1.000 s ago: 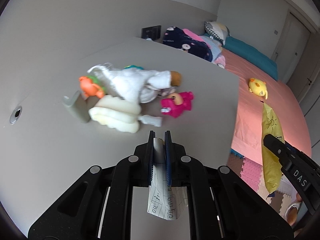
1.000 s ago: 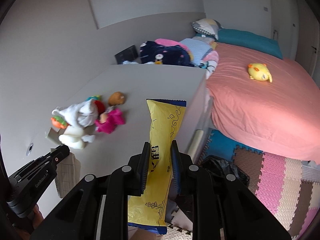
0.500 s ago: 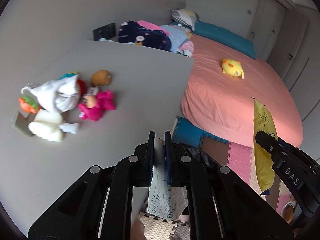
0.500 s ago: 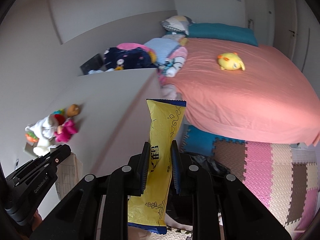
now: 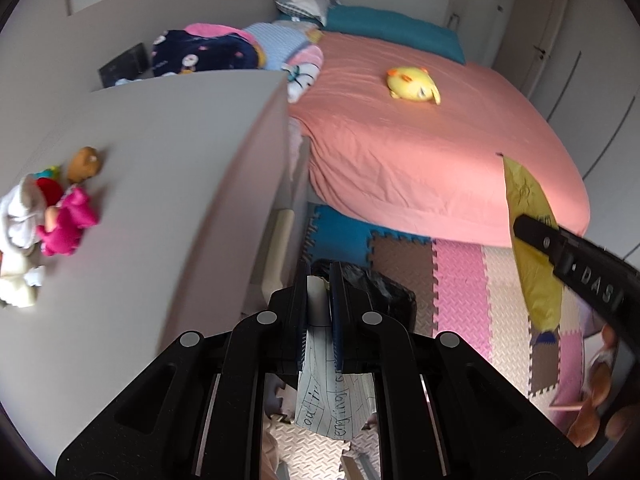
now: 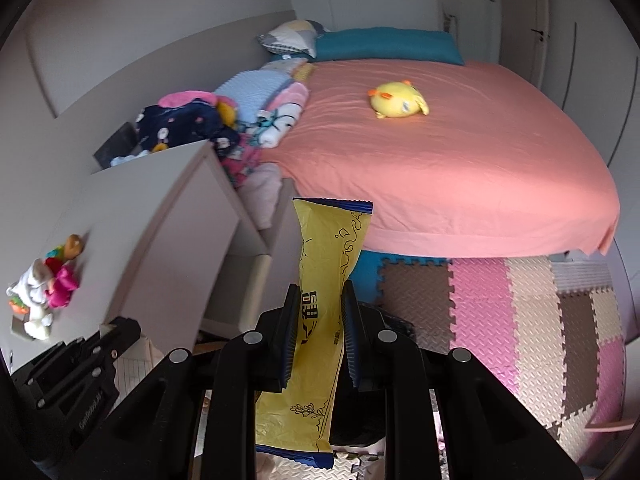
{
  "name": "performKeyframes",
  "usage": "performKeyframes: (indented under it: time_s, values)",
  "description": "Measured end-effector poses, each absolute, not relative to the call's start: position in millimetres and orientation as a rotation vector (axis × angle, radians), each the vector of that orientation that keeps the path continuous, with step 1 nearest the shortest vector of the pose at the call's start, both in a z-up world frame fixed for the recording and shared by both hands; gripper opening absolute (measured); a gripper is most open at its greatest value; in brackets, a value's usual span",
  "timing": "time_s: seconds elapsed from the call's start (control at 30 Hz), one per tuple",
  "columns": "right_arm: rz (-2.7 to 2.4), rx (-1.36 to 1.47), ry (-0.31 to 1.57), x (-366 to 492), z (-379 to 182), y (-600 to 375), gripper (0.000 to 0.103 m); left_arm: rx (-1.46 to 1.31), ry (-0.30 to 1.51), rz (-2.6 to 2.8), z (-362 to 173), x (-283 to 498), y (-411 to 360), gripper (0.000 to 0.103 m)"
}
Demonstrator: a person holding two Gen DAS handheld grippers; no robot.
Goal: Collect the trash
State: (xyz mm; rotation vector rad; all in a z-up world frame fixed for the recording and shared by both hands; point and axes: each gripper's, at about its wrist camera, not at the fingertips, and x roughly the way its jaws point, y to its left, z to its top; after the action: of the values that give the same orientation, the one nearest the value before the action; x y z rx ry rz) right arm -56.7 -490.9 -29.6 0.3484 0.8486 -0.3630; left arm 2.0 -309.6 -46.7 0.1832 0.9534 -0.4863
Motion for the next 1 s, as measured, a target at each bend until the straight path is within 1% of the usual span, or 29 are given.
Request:
performKeyframes:
  time_s: [0.2,0.23,0.27,0.3,0.33,0.37,0.4,0.5,0.77,1.0]
  values:
    - [-0.376,0.350,0.877,-46,-42,-506,0.022,0.220,1.000,-0.527,-63,3,-325,0.010]
    - [-0.373,0.344,0.887,-43,-44,-509,0.026,0.230,1.008,-0.539,-66,5,-327,0.012]
    - [-0.373,0.343,0.893,-41,-44,-510,0.033,0.251,1.022,-0.555,-69,5,-331,0.016]
    - [-0.378,0.348,0.895,-38,-45,-512,0.060,0.266,1.032,-0.554,-71,5,-334,0.036]
    - [-0.387,0.352,0.885,-37,-44,-515,0.078,0.285,1.040,-0.555,-73,4,-337,0.053]
    - [-0.401,0.346,0.868,-37,-43,-517,0.079,0.302,1.030,-0.560,-73,3,-339,0.087]
    - [-0.409,0.341,0.864,-37,-41,-519,0.079,0.312,0.999,-0.556,-72,2,-338,0.098]
    - [-0.428,0.338,0.861,-37,-40,-525,0.079,0.354,0.963,-0.529,-70,2,-339,0.098]
    - [-0.437,0.332,0.857,-38,-36,-521,0.079,0.281,0.976,-0.486,-61,14,-309,0.098]
    - [-0.405,0.307,0.851,-35,-31,-496,0.079,0.259,0.954,-0.459,-52,15,-287,0.098]
